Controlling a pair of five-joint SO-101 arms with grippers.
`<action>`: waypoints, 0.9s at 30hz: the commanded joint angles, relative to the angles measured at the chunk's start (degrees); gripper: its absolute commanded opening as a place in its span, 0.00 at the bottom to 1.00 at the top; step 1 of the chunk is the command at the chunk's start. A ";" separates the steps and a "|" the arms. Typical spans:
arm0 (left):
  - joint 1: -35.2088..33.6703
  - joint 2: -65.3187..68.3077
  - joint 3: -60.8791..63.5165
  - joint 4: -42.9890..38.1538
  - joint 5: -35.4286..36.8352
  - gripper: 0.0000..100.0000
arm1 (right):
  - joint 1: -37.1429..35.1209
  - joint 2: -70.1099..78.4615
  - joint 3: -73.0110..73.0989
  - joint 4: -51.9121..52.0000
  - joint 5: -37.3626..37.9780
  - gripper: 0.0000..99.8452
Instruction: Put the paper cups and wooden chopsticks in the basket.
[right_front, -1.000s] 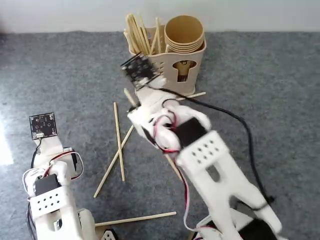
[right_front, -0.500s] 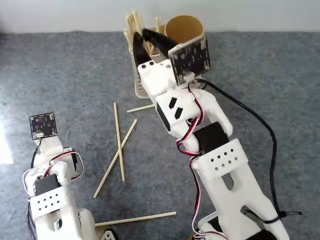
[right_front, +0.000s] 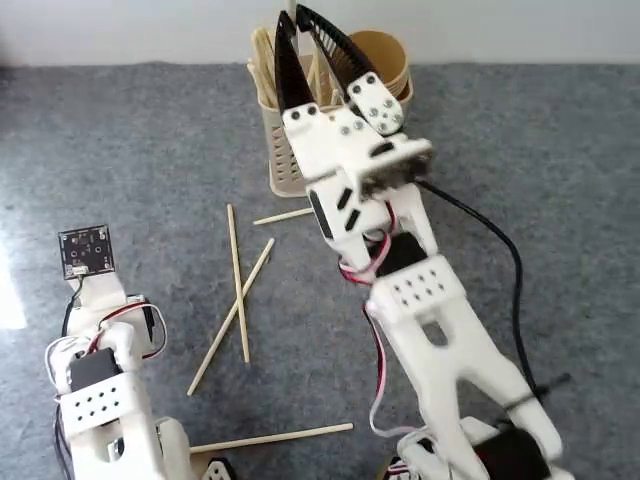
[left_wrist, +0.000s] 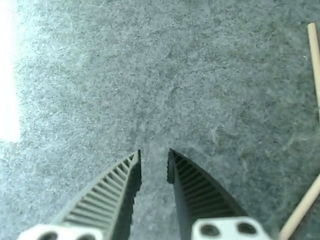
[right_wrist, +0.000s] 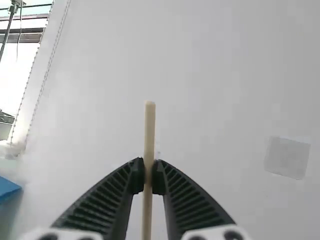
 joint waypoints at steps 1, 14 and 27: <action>-0.09 -1.05 -3.30 -1.14 0.18 0.09 | 0.92 5.05 -5.36 -4.70 1.93 0.01; -0.09 -1.05 -3.30 -1.14 0.18 0.09 | 1.19 14.90 -5.71 -15.34 2.29 0.01; -0.09 -1.05 -3.30 -1.14 0.18 0.09 | 1.19 15.34 -8.88 -17.80 2.20 0.01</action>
